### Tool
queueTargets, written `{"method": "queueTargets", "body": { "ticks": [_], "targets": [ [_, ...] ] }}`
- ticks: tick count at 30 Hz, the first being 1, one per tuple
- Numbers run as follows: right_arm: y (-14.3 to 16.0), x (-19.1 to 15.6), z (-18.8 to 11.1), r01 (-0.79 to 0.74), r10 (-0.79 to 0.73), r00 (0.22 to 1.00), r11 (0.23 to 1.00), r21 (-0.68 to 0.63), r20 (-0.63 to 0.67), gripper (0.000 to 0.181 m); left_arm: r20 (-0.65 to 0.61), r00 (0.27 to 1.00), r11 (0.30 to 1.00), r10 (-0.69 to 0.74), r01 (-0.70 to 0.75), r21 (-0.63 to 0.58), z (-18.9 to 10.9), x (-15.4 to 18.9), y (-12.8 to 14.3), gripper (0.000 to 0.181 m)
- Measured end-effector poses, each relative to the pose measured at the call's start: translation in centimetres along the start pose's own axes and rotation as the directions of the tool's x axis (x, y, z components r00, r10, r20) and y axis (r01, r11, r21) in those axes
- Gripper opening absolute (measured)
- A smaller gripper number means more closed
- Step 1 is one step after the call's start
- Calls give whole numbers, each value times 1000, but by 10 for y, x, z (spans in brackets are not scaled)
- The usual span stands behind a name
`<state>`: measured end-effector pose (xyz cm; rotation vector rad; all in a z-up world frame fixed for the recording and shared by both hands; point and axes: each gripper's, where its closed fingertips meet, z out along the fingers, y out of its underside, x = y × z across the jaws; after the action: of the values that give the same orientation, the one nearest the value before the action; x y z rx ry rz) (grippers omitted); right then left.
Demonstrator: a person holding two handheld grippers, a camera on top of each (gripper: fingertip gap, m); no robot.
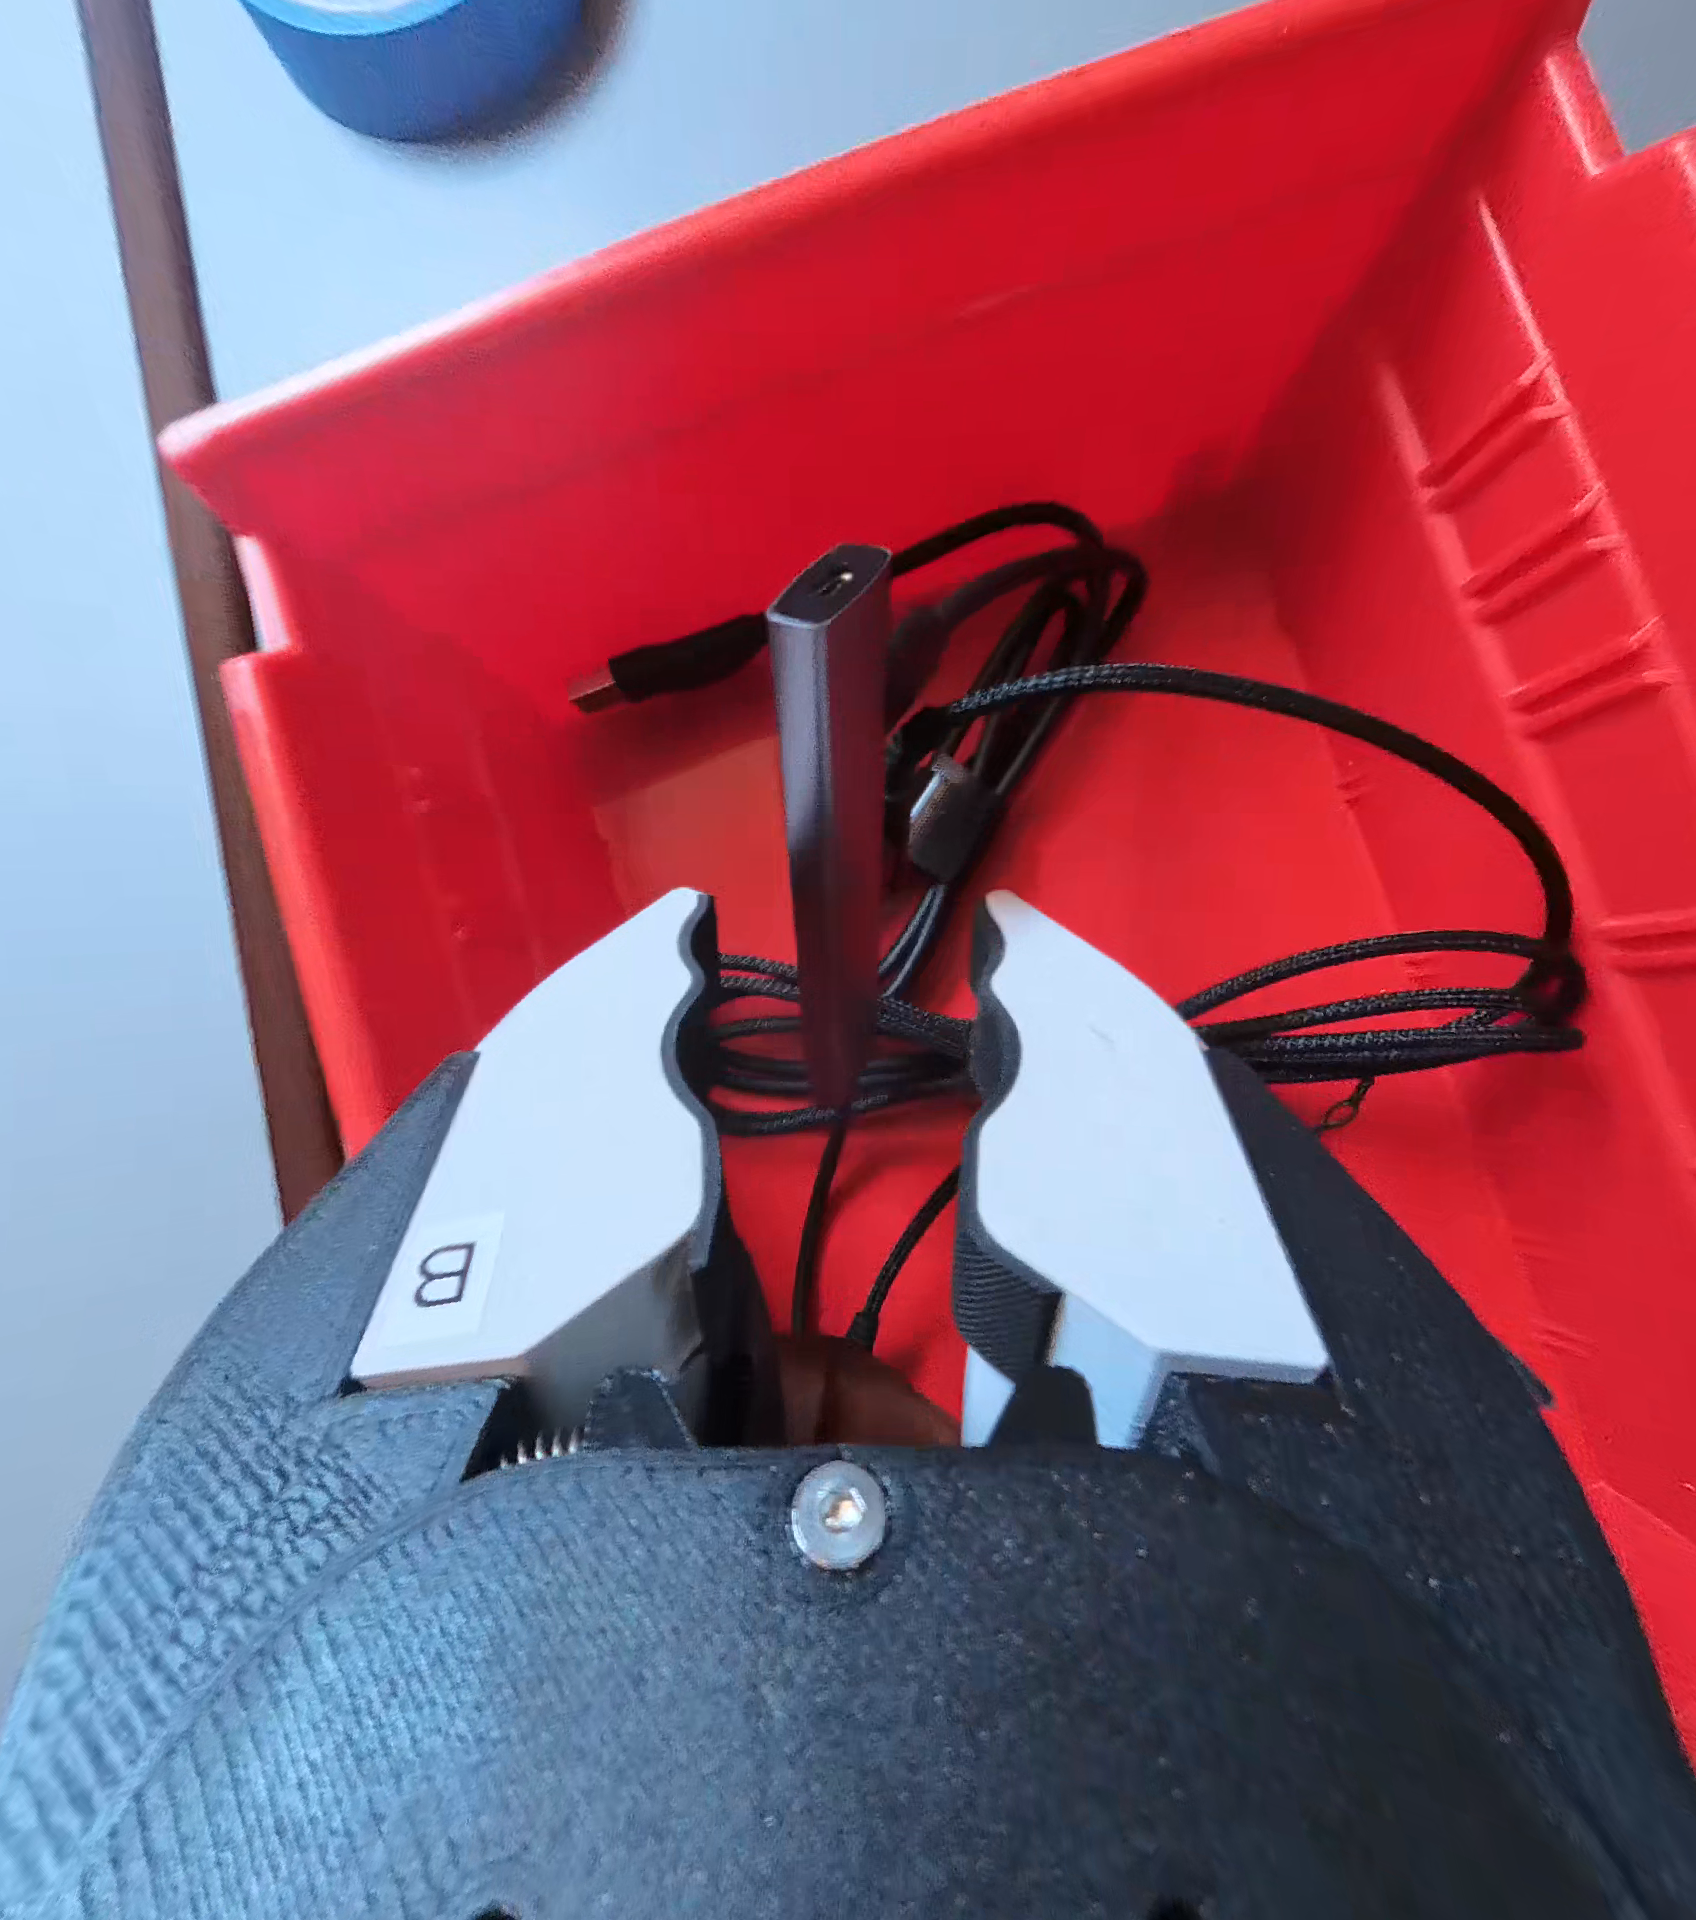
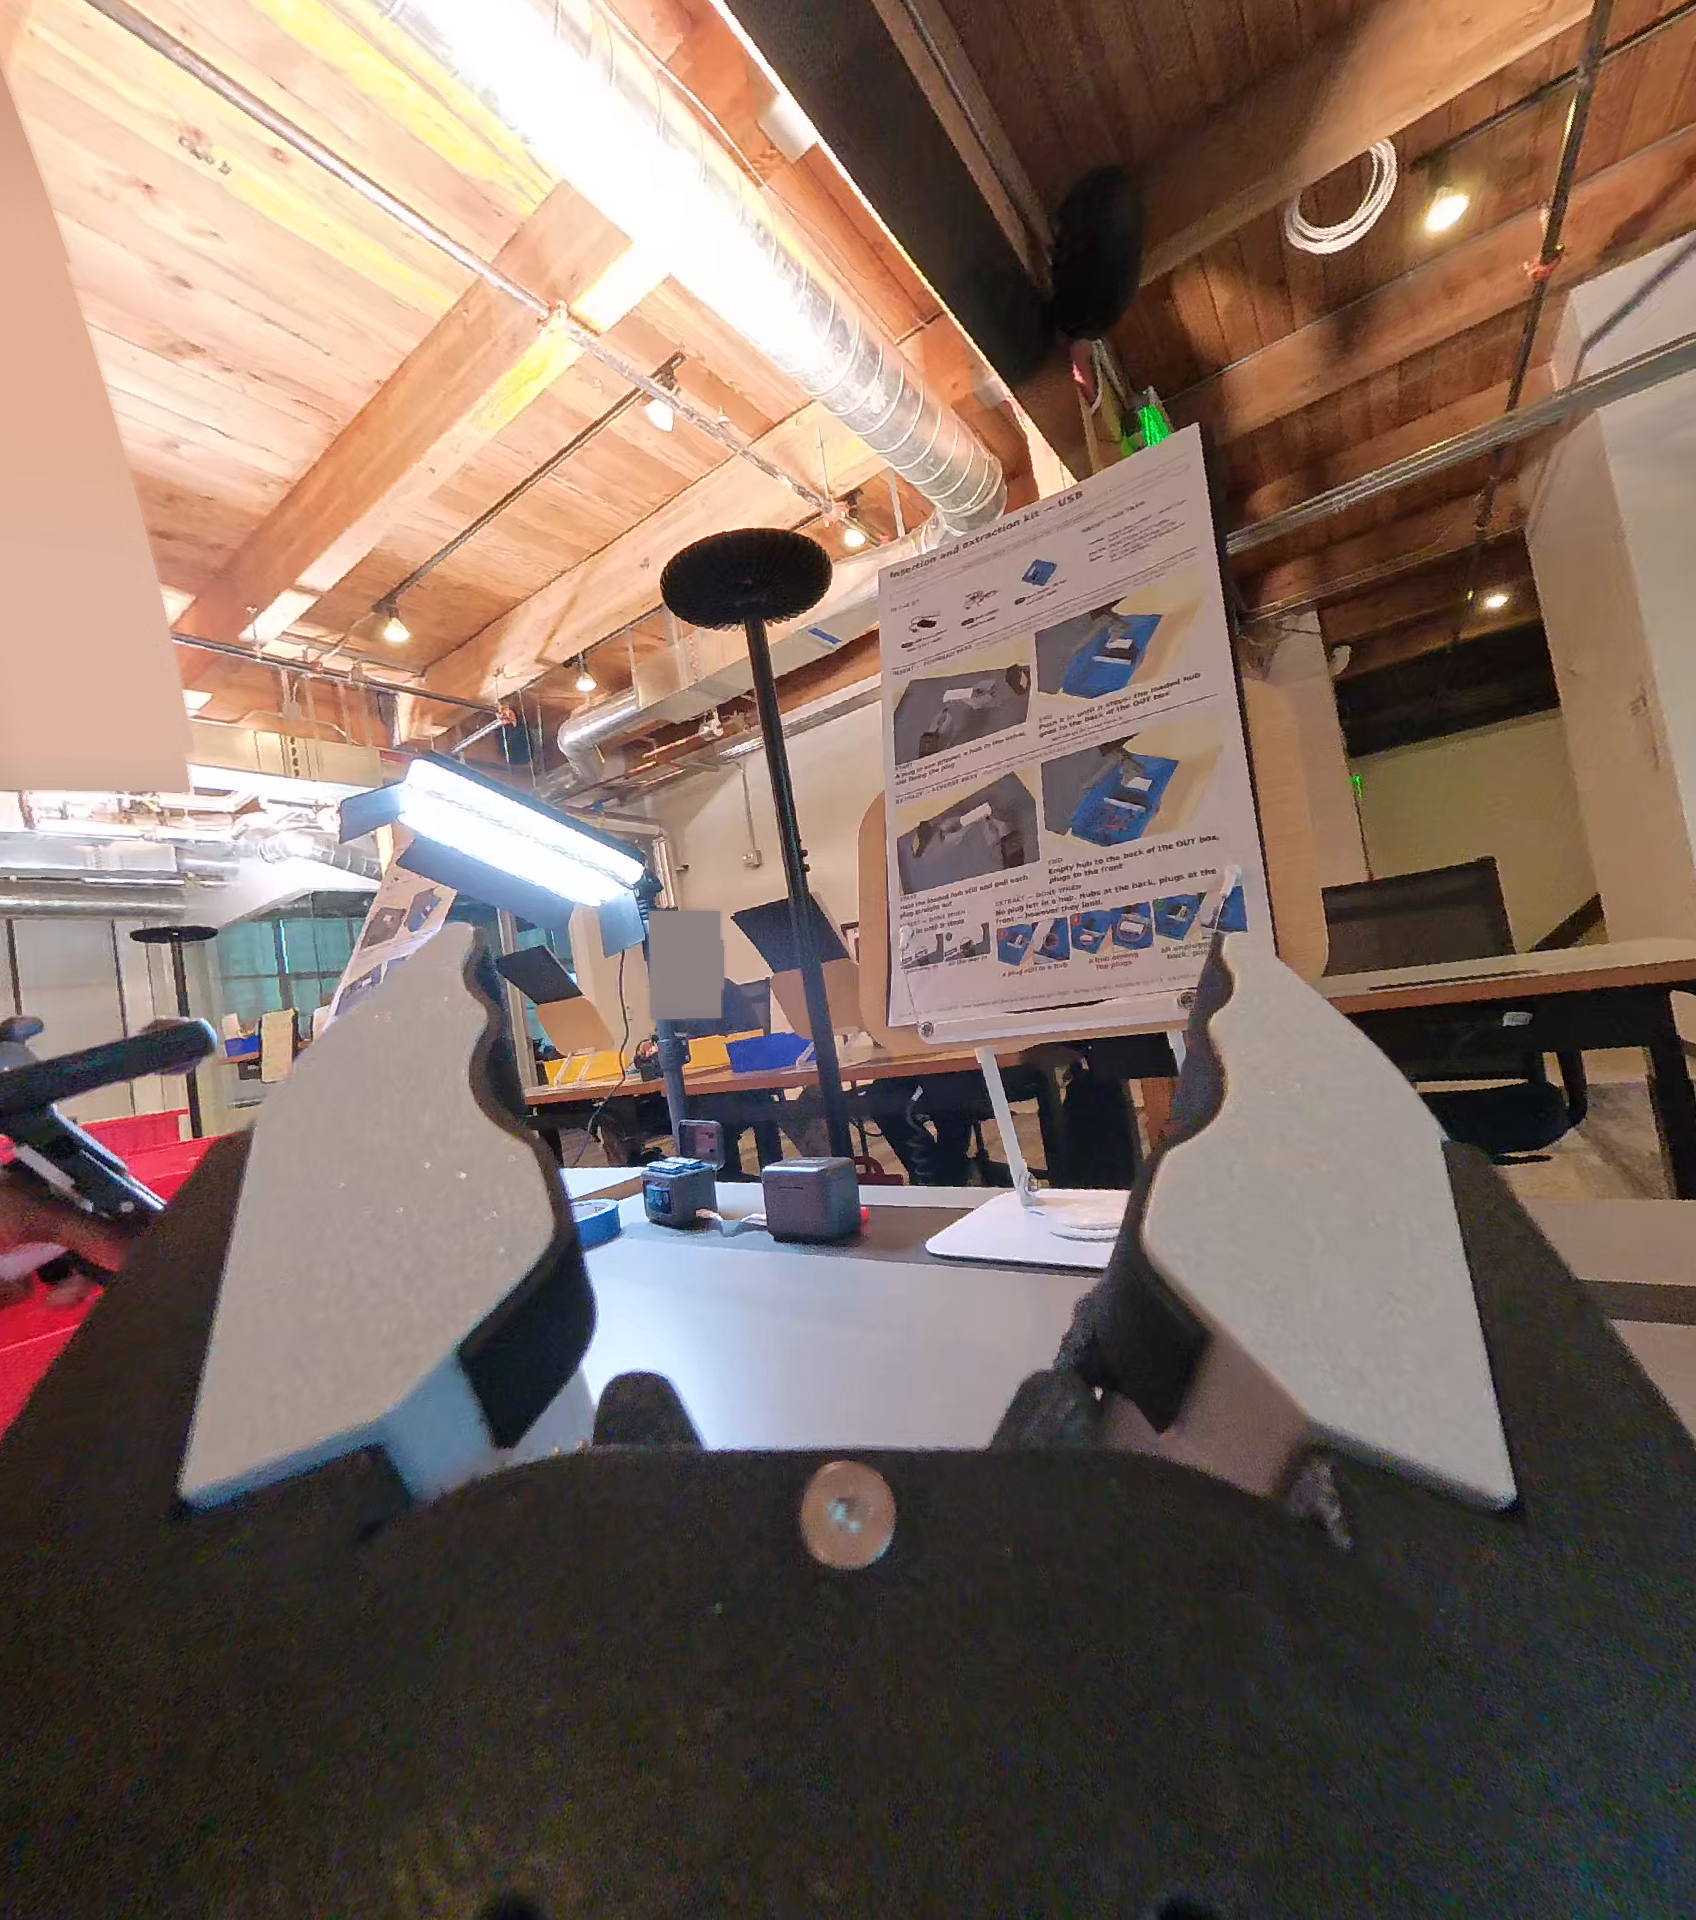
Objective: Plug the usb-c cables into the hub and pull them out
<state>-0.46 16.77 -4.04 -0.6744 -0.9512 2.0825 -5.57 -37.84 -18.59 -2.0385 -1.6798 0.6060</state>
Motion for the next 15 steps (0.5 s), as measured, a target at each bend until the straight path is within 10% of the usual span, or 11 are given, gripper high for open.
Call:
{"method": "queueTargets", "body": {
  "ticks": [7, 15],
  "targets": [
    [3, 0, 1, 7, -7, 1000, 1000, -17, -3, 121, -118, 993, 989, 6, 12, 150, -11, 14, -18, 10],
    [5, 1, 1, 7, -7, 1000, 1000, -24, -5, 120, 122, 984, 856, 132, -175, 486, -136, 24, -91, 9]
  ]
}}
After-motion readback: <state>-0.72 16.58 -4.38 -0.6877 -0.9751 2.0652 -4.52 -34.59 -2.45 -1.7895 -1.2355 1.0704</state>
